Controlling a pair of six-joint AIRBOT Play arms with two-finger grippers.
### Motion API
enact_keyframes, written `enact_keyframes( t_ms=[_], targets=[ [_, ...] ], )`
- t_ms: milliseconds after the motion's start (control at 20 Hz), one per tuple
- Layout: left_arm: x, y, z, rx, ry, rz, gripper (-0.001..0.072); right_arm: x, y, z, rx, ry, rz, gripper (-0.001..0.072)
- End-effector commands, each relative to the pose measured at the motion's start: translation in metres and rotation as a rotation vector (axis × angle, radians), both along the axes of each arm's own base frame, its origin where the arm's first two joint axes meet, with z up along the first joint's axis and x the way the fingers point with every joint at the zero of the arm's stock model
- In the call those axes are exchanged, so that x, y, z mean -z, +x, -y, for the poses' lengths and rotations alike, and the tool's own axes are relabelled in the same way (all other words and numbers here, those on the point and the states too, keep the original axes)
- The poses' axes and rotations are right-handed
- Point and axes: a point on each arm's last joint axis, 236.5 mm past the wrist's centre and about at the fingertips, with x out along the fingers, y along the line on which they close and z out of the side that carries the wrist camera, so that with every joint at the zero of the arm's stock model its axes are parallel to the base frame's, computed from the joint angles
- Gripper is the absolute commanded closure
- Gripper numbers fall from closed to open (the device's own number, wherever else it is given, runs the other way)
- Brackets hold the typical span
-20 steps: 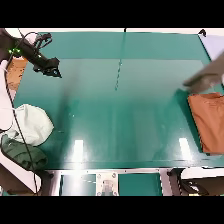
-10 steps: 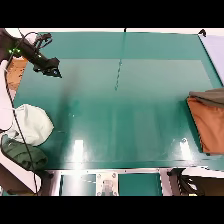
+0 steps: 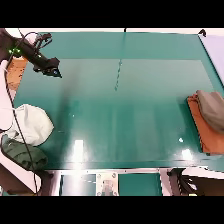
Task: Fold the shirts.
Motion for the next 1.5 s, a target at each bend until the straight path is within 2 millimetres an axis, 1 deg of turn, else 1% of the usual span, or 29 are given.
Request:
enact_keyframes(
  t_ms=[0, 50, 100, 150, 200, 250, 300, 400, 450, 500, 550, 600, 650, 750, 800, 900, 1000, 1050, 1100, 1150, 1250, 1450],
  targets=[
    [-0.001, 0.001, 0.001, 0.001, -0.002, 0.005, 0.0680, 0.043, -0.029, -0.021, 0.014, 0.094, -0.131, 0.0251],
    [-0.002, 0.001, 0.003, 0.003, -0.012, 0.005, 0.0680, 0.044, -0.032, -0.026, 0.033, 0.125, -0.157, 0.0201],
    [-0.004, 0.001, 0.007, 0.007, -0.029, 0.007, 0.0681, 0.042, -0.033, -0.029, 0.058, 0.138, -0.171, 0.0202],
    [-0.006, 0.000, 0.012, 0.013, -0.052, 0.007, 0.0681, 0.037, -0.028, -0.030, 0.077, 0.142, -0.162, 0.0208],
    [-0.010, -0.001, 0.018, 0.019, -0.080, 0.009, 0.0681, 0.029, -0.012, -0.030, 0.069, 0.142, -0.105, 0.0309],
    [-0.012, 0.000, 0.021, 0.017, -0.097, 0.010, 0.0681, 0.020, 0.008, -0.031, 0.043, 0.133, -0.040, 0.0534],
    [-0.016, -0.001, 0.024, 0.003, -0.110, 0.008, 0.0682, 0.009, 0.032, -0.031, -0.001, 0.112, 0.033, 0.0698],
    [-0.031, -0.003, 0.025, -0.017, -0.116, 0.027, 0.0682, -0.013, 0.083, -0.036, -0.121, 0.040, 0.166, 0.0696],
    [-0.042, -0.006, 0.025, -0.024, -0.116, 0.046, 0.0682, -0.023, 0.111, -0.044, -0.195, 0.000, 0.232, 0.0697],
    [-0.052, -0.009, 0.025, -0.039, -0.117, 0.060, 0.0682, -0.028, 0.136, -0.058, -0.270, -0.028, 0.291, 0.0697],
    [-0.060, -0.017, 0.025, -0.048, -0.119, 0.065, 0.0682, -0.033, 0.159, -0.079, -0.352, -0.045, 0.347, 0.0698],
    [-0.065, -0.031, 0.026, -0.059, -0.120, 0.050, 0.0682, -0.035, 0.177, -0.105, -0.443, -0.050, 0.392, 0.0698],
    [-0.066, -0.045, 0.026, -0.064, -0.114, 0.033, 0.0682, -0.035, 0.189, -0.136, -0.540, -0.050, 0.423, 0.0698],
    [-0.062, -0.084, 0.021, -0.072, -0.084, -0.013, 0.0682, -0.026, 0.193, -0.198, -0.710, -0.032, 0.450, 0.0698],
    [-0.056, -0.105, 0.017, -0.083, -0.060, -0.035, 0.0682, -0.020, 0.188, -0.226, -0.786, -0.024, 0.463, 0.0698],
    [-0.041, -0.147, 0.013, -0.117, -0.032, -0.045, 0.0682, 0.002, 0.167, -0.274, -0.899, 0.000, 0.476, 0.0698],
    [-0.020, -0.190, 0.016, -0.154, -0.040, -0.047, 0.0682, 0.026, 0.138, -0.306, -0.974, 0.030, 0.467, 0.0698],
    [-0.009, -0.206, 0.017, -0.168, -0.041, -0.044, 0.0682, 0.036, 0.125, -0.316, -0.993, 0.044, 0.467, 0.0698],
    [0.001, -0.221, 0.017, -0.179, -0.041, -0.041, 0.0682, 0.044, 0.116, -0.324, -1.004, 0.051, 0.476, 0.0698],
    [0.008, -0.230, 0.018, -0.186, -0.041, -0.041, 0.0682, 0.048, 0.110, -0.329, -1.007, 0.059, 0.486, 0.0698],
    [0.016, -0.238, 0.018, -0.192, -0.041, -0.050, 0.0681, 0.048, 0.108, -0.330, -1.007, 0.057, 0.493, 0.0697],
    [0.016, -0.238, 0.018, -0.192, -0.042, -0.051, 0.0680, 0.048, 0.108, -0.330, -1.006, 0.056, 0.494, 0.0697]
  ],
)
